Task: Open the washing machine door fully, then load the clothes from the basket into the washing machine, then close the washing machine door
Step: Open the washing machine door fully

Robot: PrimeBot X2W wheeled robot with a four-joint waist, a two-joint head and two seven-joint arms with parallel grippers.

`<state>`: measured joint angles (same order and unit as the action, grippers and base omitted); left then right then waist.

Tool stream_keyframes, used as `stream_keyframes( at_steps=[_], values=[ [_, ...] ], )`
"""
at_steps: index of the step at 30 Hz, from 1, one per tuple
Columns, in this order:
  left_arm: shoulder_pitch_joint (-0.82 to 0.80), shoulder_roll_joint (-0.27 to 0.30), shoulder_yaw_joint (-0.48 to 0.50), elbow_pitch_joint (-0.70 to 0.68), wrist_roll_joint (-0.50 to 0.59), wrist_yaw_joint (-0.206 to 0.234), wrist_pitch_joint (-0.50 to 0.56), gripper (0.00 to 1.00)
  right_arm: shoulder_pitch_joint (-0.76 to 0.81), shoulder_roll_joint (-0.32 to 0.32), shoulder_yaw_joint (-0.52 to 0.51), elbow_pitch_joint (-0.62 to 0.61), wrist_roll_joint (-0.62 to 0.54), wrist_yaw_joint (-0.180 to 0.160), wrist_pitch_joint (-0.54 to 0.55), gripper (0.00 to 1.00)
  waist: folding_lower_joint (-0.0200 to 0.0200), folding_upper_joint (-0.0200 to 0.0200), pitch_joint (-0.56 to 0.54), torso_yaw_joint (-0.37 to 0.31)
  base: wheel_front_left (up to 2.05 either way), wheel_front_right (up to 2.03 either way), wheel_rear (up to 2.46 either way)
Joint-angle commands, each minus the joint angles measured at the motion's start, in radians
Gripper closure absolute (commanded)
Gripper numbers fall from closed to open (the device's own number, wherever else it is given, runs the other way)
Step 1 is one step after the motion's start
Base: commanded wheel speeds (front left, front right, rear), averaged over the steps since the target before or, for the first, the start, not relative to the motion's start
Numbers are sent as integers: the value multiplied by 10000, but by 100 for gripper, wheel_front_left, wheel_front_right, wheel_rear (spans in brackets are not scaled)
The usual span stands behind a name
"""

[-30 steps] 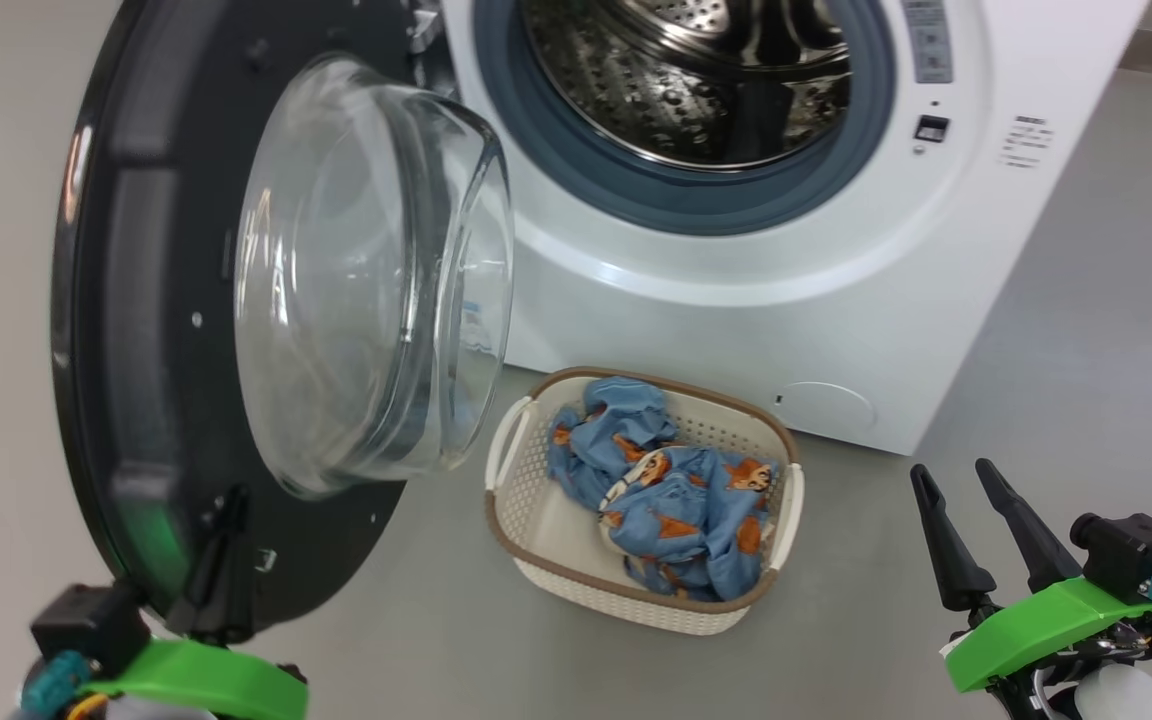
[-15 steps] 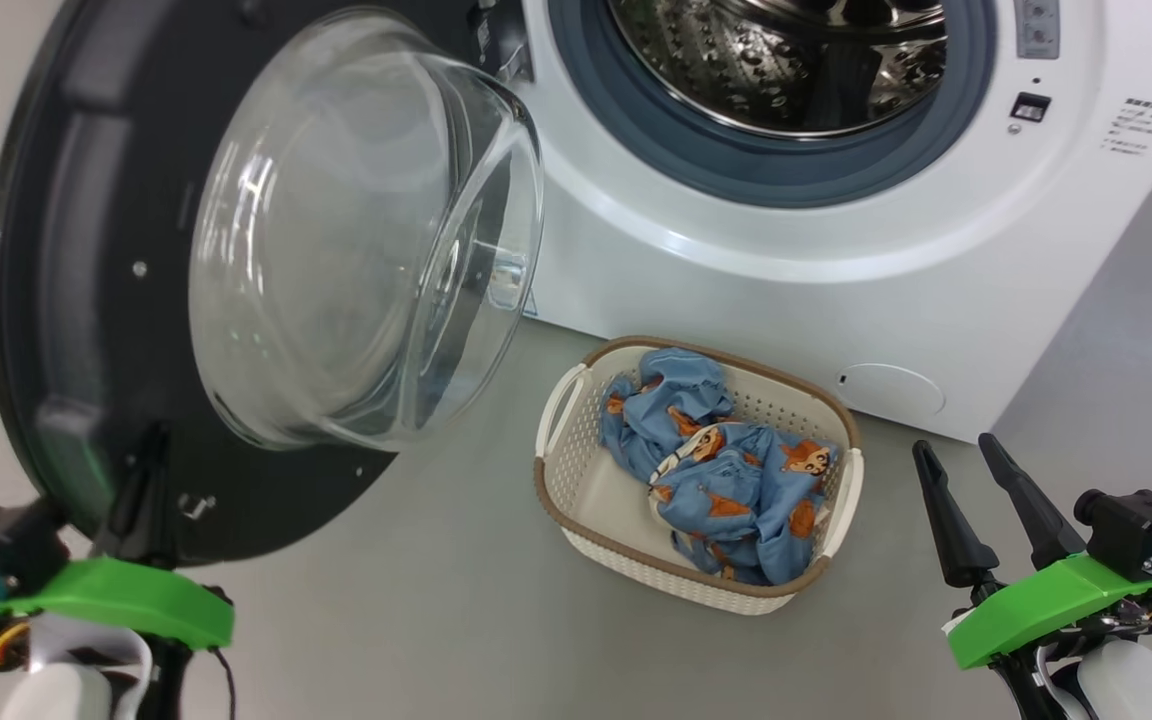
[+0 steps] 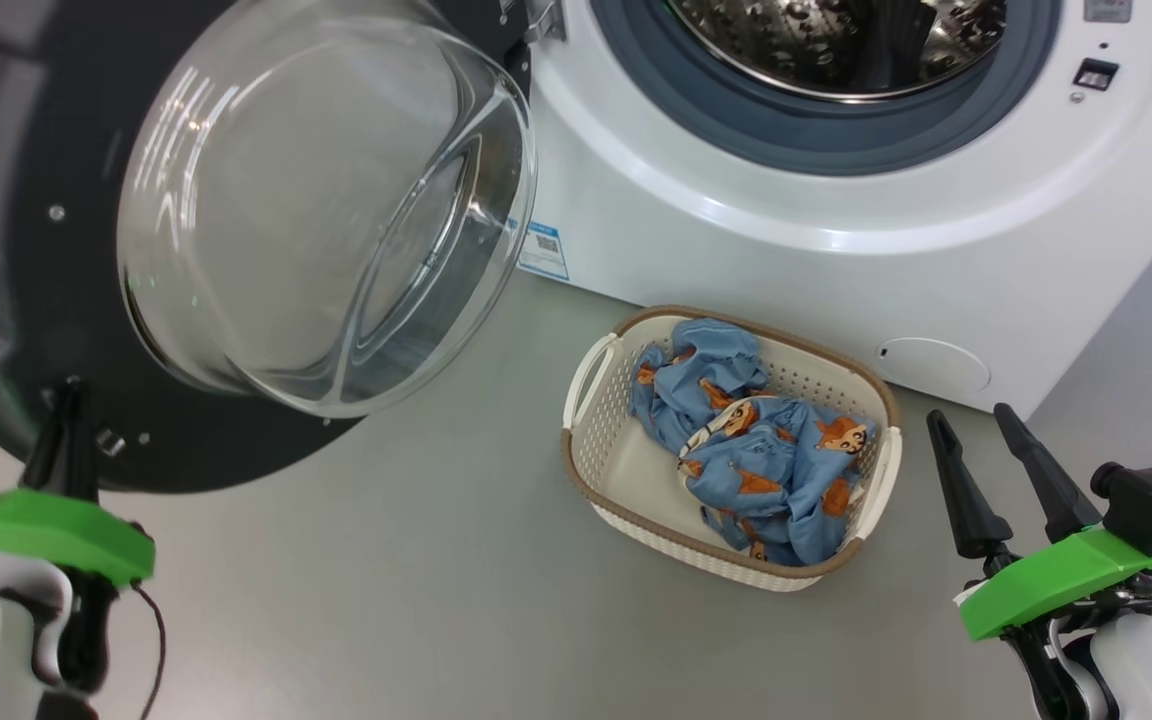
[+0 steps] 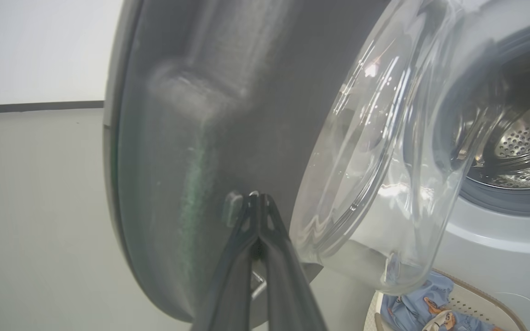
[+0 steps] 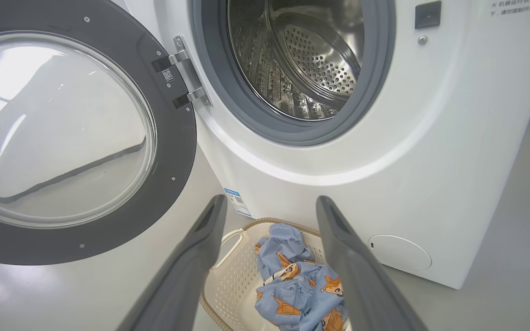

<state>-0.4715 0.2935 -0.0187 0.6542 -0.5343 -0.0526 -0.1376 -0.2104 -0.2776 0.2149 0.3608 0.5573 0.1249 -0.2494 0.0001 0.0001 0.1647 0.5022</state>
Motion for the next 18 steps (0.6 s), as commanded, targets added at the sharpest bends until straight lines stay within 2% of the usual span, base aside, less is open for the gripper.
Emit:
stream_keyframes(
  at_steps=[1,11,18],
  values=[
    [-646,745,419,196,-14,45,-124,100,-260,-156,99,-235,-80,58,-124,0,-1,-1,157,134,0,0,0],
    [-2448,1304,61,2455,319,-140,-201,100,-630,-238,271,-162,-105,58,-124,0,-1,-1,506,232,0,0,0],
    [-3214,1489,-21,3550,376,-161,-491,100,-743,-203,331,-92,-38,58,-124,0,-1,-1,542,177,0,0,0]
  ],
)
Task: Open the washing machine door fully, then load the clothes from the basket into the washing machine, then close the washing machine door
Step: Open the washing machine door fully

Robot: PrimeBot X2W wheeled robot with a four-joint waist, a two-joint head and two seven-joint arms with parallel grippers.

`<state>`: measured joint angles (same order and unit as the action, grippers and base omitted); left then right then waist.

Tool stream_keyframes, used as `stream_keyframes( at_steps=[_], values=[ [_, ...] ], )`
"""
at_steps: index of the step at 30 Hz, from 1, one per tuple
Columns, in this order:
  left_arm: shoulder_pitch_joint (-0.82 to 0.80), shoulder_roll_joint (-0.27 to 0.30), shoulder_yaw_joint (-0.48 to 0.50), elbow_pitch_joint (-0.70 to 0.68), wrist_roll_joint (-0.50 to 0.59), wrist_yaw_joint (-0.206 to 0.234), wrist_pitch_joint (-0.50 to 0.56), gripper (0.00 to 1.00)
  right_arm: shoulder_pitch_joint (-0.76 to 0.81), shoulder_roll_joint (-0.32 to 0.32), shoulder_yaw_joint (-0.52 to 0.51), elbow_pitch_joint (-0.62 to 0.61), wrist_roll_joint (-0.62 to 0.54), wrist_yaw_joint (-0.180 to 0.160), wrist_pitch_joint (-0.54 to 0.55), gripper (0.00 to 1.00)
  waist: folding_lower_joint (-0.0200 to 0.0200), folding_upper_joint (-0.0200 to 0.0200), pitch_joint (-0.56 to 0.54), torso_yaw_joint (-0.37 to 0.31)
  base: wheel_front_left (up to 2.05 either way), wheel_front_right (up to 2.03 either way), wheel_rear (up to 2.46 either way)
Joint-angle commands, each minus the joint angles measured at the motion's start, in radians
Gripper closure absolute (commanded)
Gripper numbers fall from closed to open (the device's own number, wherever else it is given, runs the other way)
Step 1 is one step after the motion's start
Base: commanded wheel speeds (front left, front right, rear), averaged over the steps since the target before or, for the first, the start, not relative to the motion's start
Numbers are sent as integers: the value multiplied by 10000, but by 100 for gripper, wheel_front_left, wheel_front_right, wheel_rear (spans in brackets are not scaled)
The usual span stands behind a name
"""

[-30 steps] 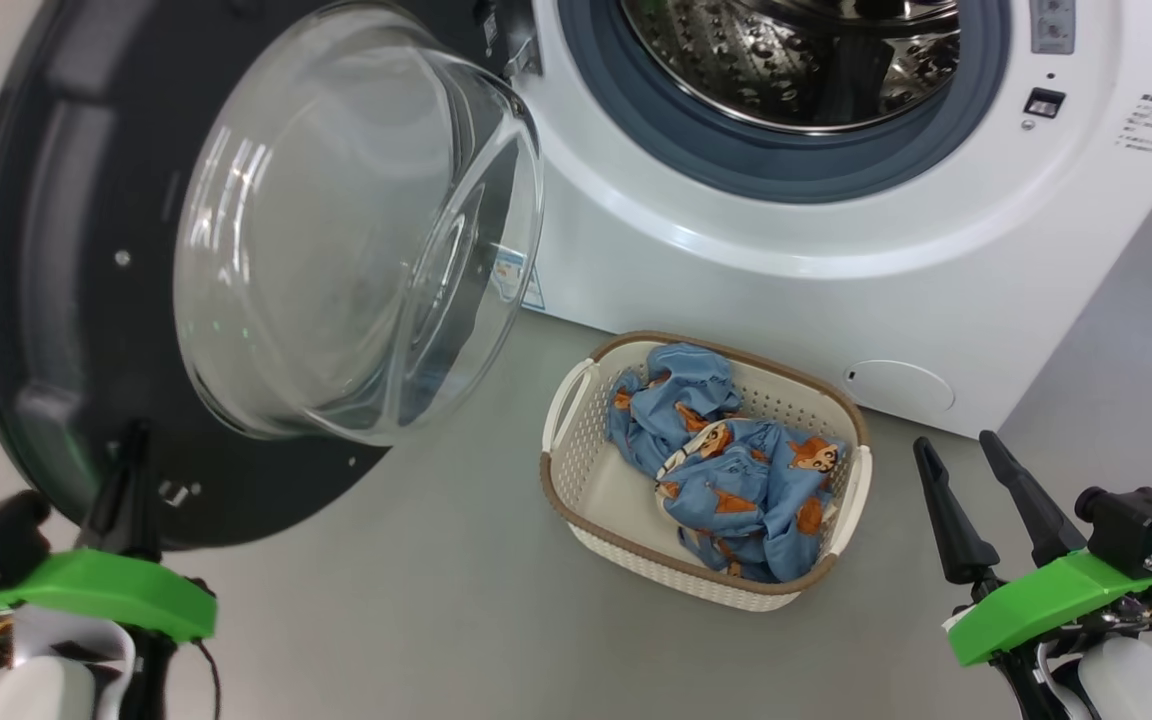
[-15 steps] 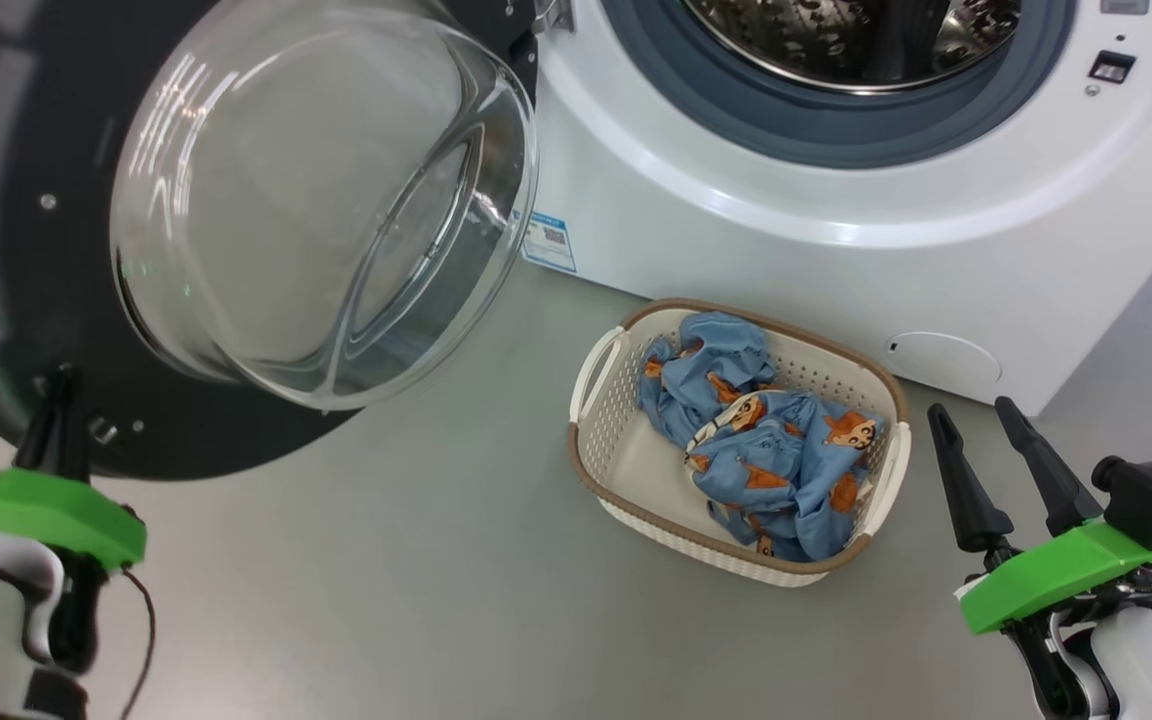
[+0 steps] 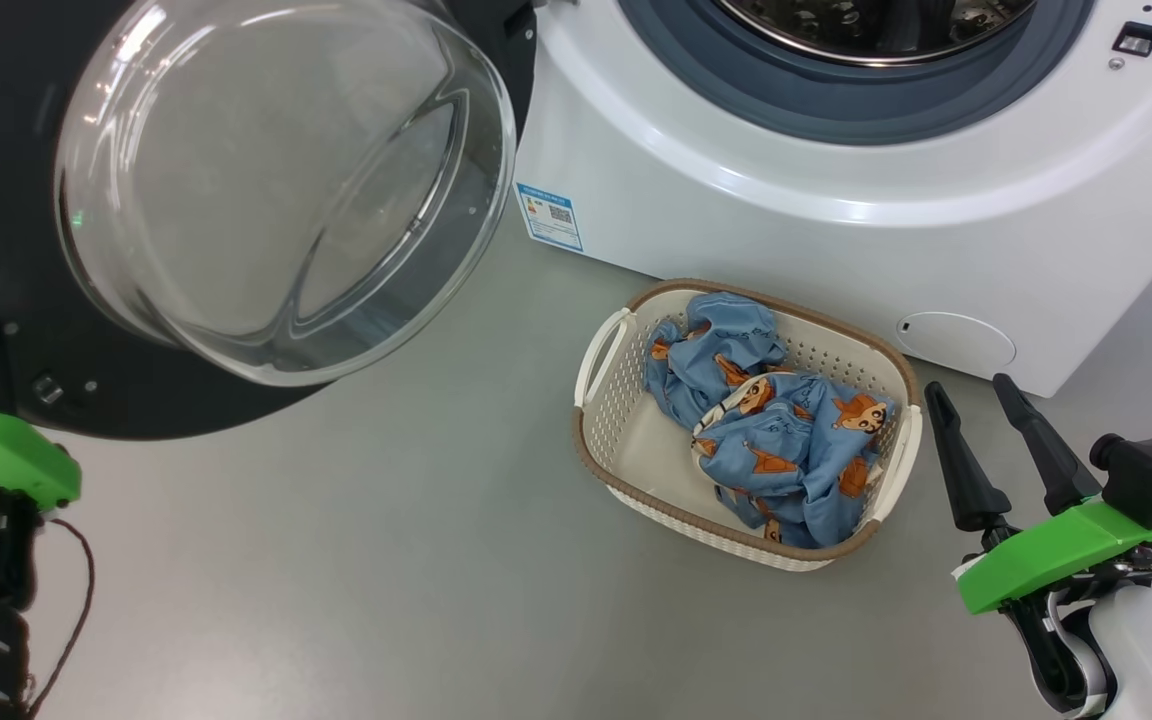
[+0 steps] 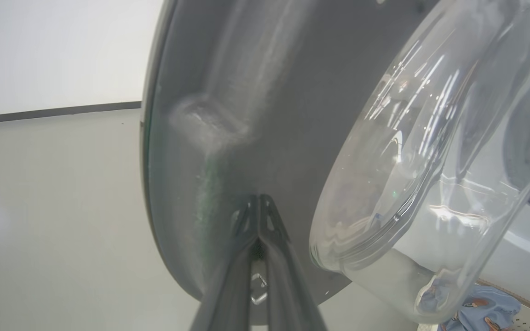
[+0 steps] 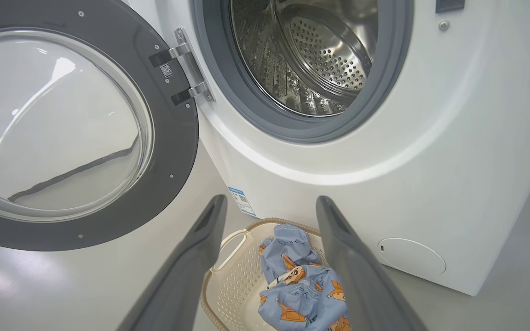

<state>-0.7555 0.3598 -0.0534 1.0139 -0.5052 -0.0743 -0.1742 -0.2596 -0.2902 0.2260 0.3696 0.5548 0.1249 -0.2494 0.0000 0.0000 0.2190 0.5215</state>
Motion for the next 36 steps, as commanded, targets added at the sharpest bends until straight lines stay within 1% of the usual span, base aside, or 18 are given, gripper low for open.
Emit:
stream_keyframes(
  at_steps=[1,12,21,28,30,36],
  values=[
    [-442,851,321,83,82,46,-159,100,-265,-62,231,-173,-6,58,-124,0,0,0,-4,-33,0,0,0],
    [-928,934,72,1116,151,-130,-458,100,-234,36,201,-140,37,58,-124,0,0,0,-139,-95,0,0,0],
    [-1033,893,-68,1483,79,-328,-668,100,-231,85,224,-157,61,58,-124,0,0,0,-251,-172,0,0,0],
    [-607,649,-350,1255,-39,-517,-789,100,-67,159,19,-194,131,58,-124,0,0,0,-547,-296,0,0,0],
    [-411,661,-468,1104,-38,-538,-813,100,1,183,-77,-226,130,58,-124,0,0,0,-668,-349,0,0,0],
    [299,589,-639,241,-196,-559,-862,100,167,227,-169,-293,99,58,-124,0,0,0,-902,-541,0,0,0]
  ],
)
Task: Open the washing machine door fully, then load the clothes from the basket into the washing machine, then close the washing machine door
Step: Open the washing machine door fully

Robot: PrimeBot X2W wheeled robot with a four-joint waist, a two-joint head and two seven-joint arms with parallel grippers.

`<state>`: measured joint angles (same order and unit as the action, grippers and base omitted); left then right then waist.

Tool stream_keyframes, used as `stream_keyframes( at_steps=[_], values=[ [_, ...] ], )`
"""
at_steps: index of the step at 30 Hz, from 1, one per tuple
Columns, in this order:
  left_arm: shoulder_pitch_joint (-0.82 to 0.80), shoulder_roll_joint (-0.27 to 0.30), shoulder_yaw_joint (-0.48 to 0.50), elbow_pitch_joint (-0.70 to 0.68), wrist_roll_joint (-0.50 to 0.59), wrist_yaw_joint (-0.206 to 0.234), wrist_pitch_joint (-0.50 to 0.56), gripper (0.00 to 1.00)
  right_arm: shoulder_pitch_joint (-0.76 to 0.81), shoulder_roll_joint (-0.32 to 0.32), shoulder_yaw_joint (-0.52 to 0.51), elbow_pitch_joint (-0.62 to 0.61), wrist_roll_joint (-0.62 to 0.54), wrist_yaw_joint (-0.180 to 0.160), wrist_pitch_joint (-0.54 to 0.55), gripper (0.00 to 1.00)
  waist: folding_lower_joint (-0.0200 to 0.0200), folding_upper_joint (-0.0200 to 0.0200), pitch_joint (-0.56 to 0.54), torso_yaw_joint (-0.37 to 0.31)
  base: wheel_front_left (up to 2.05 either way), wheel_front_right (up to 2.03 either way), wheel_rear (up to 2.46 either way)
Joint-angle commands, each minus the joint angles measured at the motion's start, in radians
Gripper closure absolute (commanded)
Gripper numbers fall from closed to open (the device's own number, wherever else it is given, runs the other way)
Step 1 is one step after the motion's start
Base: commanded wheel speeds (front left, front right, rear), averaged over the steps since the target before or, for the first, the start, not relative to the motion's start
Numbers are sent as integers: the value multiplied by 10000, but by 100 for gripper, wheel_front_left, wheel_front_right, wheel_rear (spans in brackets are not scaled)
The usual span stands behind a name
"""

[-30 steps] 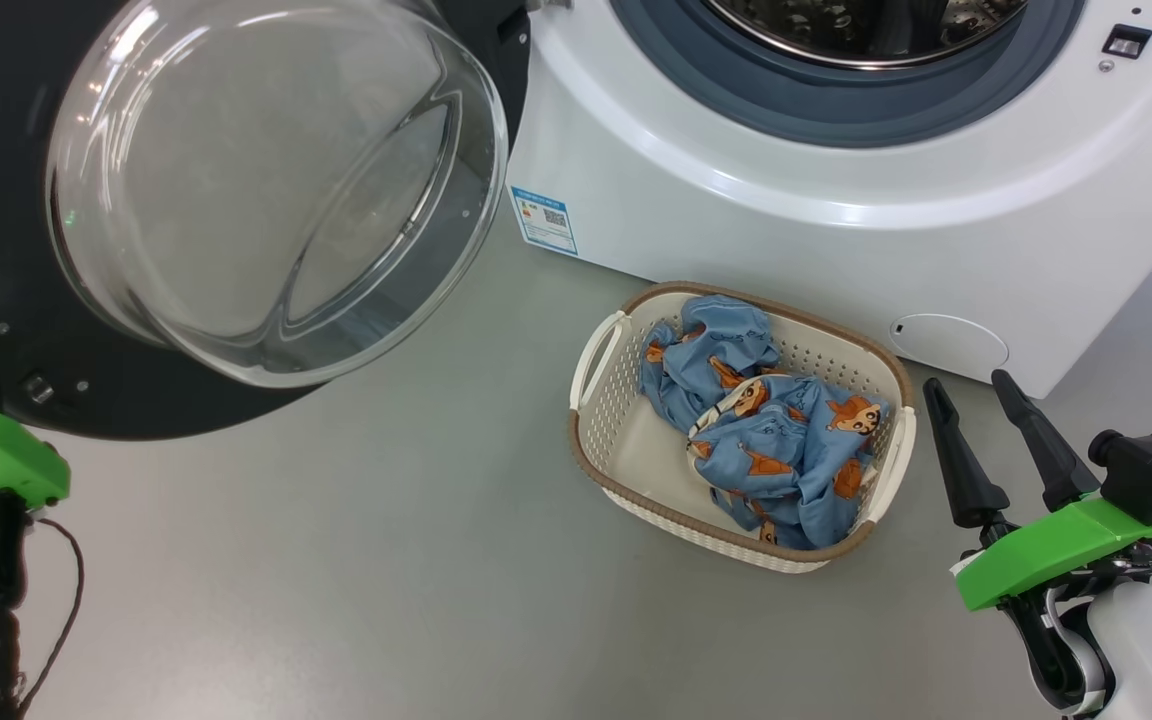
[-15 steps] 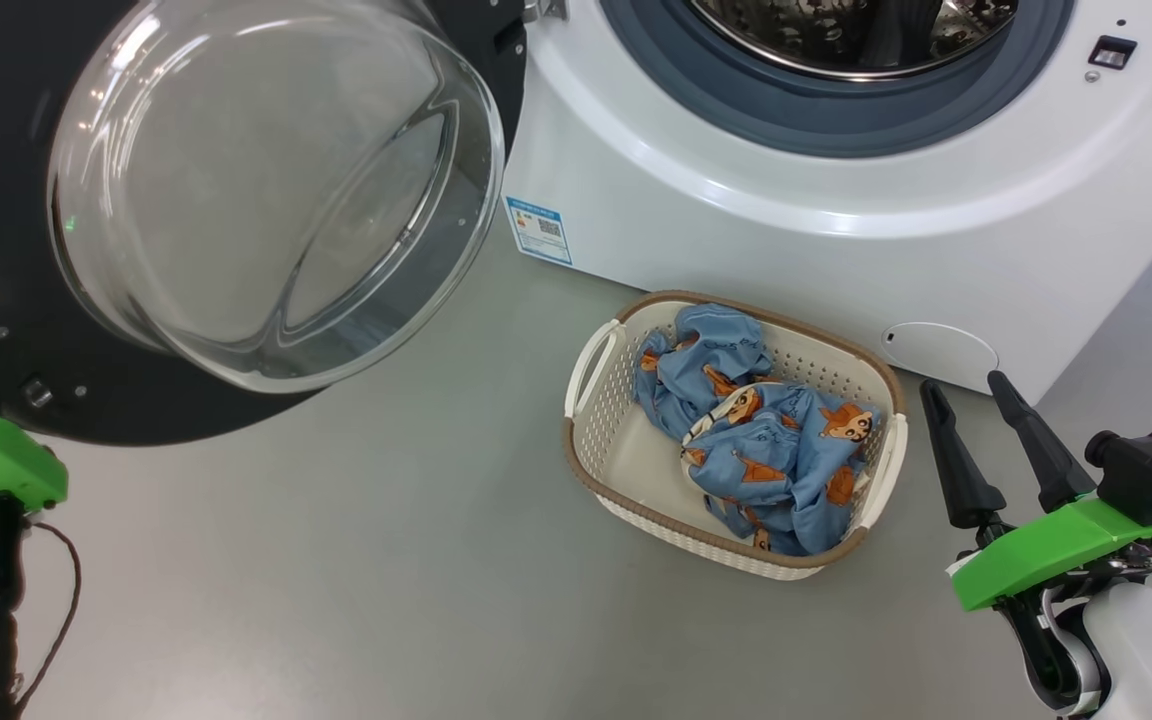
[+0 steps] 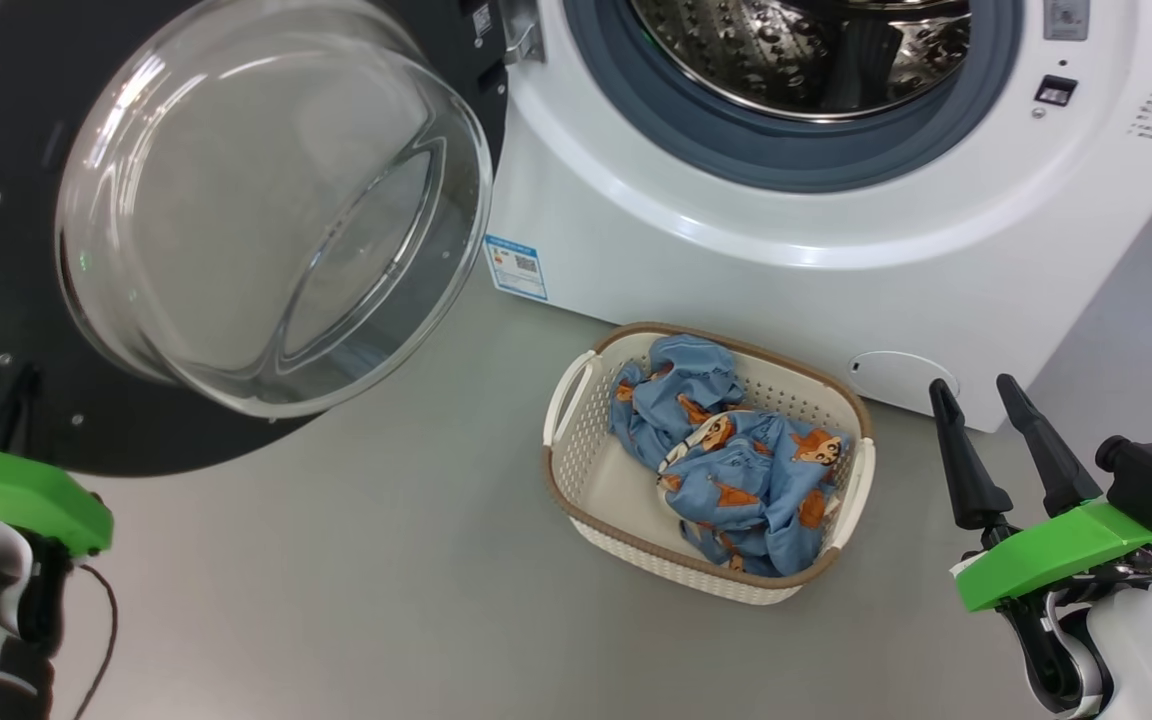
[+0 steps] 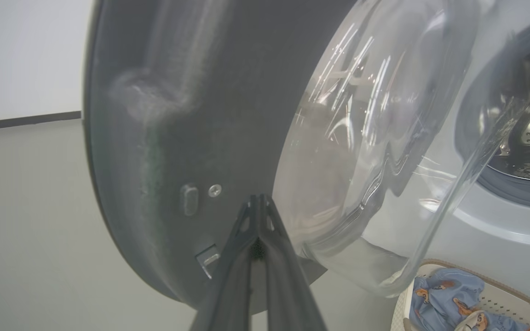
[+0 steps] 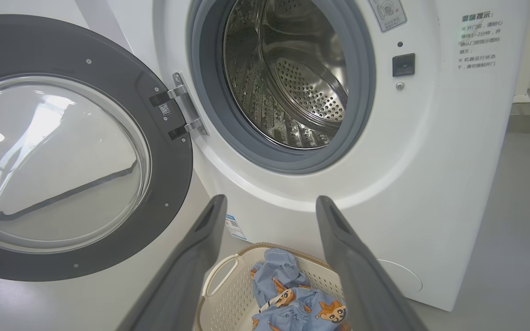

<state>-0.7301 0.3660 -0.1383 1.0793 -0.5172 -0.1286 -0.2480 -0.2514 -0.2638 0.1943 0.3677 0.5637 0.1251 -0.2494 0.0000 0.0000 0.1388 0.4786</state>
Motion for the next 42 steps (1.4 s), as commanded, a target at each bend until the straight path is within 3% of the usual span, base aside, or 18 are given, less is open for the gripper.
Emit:
stream_keyframes(
  at_steps=[1,2,3,4,12,24,42],
  values=[
    [186,500,212,-612,-119,-17,-127,85,98,-23,153,-277,12,56,-124,0,0,0,-145,-159,0,0,0],
    [331,482,207,-850,-142,-17,-130,58,116,-8,162,-279,17,56,-124,0,0,0,-189,-204,0,0,0],
    [486,476,216,-1128,-150,-18,-132,10,134,7,175,-284,22,56,-124,0,0,0,-219,-256,0,0,0],
    [654,467,267,-1419,-180,-18,-133,0,144,19,195,-292,22,56,-124,0,0,0,-236,-322,0,0,0],
    [2175,218,648,-3593,-216,88,-135,0,177,44,133,-420,33,56,-124,0,0,0,-428,-902,0,0,0],
    [3829,-528,573,-6307,-266,771,-76,0,281,82,253,-581,-78,56,-124,0,0,0,-619,-2211,0,0,0],
    [4997,-907,507,-7749,-392,1336,-87,0,256,-9,595,-769,-126,56,-124,0,0,0,-847,-4477,0,0,0]
  ],
)
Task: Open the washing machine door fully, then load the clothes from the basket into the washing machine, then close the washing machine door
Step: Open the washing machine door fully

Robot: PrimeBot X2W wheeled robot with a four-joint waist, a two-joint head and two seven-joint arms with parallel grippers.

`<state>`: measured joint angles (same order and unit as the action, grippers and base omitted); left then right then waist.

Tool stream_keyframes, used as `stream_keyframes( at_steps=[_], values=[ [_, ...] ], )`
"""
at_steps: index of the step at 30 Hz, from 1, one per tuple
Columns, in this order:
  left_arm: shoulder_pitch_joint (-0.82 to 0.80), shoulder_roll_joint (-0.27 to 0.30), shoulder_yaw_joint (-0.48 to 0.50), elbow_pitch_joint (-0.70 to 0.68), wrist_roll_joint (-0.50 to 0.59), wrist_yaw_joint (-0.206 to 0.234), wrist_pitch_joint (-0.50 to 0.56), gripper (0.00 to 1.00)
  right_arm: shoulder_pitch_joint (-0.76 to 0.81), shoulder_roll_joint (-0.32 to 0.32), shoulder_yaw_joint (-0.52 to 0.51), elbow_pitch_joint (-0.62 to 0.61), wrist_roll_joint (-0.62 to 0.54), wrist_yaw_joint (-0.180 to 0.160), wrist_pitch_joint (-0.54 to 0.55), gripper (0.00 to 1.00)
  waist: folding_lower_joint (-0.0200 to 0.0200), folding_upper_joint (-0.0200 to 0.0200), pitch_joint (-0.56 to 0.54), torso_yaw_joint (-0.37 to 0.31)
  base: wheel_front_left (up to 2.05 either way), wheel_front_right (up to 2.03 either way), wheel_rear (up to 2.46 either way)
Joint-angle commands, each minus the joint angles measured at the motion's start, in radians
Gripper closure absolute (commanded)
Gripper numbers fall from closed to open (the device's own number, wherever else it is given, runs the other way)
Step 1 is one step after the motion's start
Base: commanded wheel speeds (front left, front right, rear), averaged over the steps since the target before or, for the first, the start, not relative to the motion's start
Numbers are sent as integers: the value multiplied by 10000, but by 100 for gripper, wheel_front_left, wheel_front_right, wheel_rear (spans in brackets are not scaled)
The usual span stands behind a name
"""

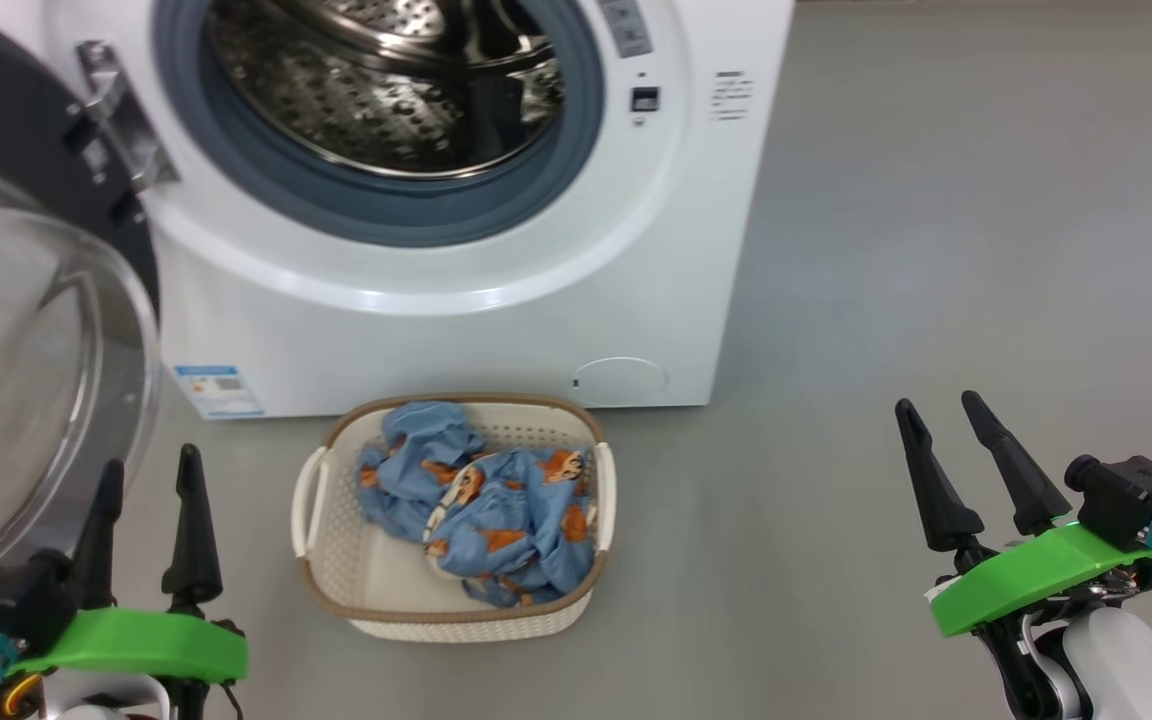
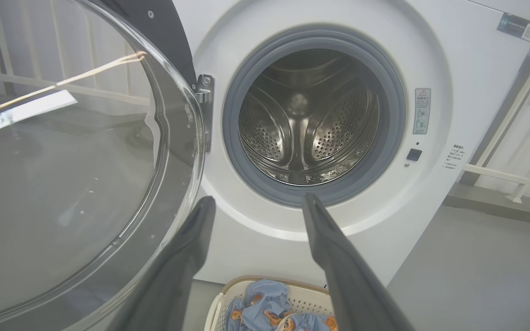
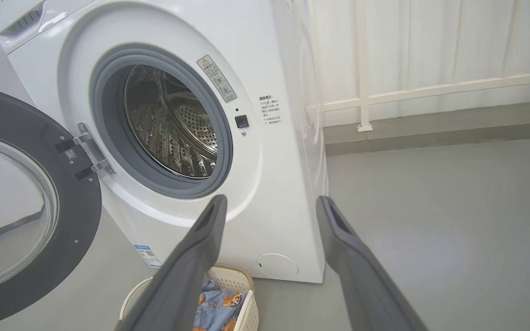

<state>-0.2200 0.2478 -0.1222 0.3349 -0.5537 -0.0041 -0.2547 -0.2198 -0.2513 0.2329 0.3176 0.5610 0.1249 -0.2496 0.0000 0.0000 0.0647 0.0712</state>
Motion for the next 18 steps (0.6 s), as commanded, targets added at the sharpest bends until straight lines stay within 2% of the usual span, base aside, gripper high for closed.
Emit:
stream_keyframes(
  at_steps=[1,7,18],
  values=[
    [-48,270,350,-351,-23,119,-22,0,-66,-146,226,-277,-98,58,-122,0,0,0,-124,-489,0,0,0],
    [291,155,393,-639,-72,230,-34,0,-40,-228,314,-321,-78,58,-122,0,0,0,-282,-841,0,0,0],
    [673,-9,370,-1016,-6,341,-51,0,15,-411,362,-409,-56,58,-122,0,0,0,-354,-953,0,0,0]
  ],
)
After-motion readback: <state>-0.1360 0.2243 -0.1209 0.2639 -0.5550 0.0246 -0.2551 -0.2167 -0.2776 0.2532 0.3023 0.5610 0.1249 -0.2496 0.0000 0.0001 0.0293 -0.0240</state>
